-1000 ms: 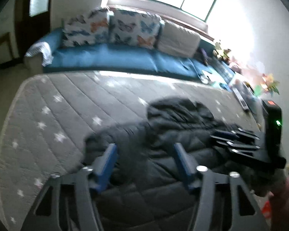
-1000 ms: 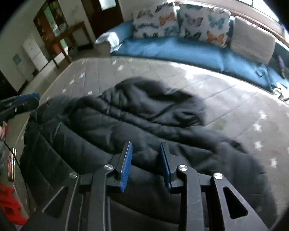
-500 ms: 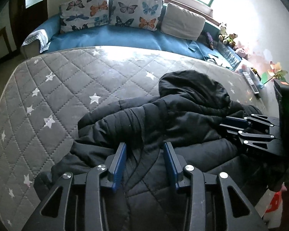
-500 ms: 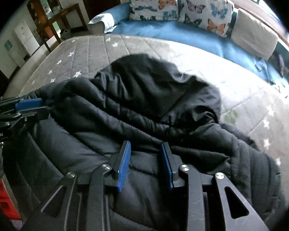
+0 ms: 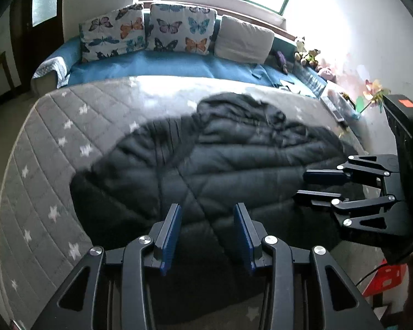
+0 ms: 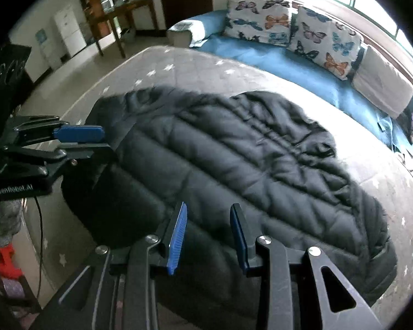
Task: Fold large clothes
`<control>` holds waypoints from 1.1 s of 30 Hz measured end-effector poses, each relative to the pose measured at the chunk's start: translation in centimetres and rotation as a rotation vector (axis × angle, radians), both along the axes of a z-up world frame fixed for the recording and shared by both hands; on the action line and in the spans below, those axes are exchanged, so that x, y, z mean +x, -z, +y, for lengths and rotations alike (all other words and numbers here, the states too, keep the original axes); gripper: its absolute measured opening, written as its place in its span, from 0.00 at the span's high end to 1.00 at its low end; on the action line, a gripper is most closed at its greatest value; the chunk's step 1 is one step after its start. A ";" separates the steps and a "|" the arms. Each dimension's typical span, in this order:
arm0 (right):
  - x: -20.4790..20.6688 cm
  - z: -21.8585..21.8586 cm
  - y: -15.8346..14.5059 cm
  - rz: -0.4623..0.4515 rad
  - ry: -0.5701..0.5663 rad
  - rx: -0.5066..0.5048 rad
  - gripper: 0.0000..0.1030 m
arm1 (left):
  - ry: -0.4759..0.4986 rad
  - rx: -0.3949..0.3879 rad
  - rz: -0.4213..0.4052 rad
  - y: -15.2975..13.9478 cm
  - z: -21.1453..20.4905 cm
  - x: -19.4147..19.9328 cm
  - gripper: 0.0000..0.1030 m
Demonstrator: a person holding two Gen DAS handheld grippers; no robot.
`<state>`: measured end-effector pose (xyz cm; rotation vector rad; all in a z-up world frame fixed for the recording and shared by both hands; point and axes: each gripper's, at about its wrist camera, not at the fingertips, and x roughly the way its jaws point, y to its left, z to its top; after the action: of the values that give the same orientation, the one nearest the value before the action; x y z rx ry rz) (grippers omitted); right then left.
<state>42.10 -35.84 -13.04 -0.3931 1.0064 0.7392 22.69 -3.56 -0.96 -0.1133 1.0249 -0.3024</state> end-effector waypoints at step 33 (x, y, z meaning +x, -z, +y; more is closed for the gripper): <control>-1.0 -11.1 0.4 0.037 0.190 0.148 0.44 | -0.024 -0.176 0.090 1.9 3.4 -0.9 0.43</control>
<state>41.13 -46.90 -13.43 -0.1536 1.0013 0.6463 21.77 -0.12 -2.83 -0.3005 1.0839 -0.3678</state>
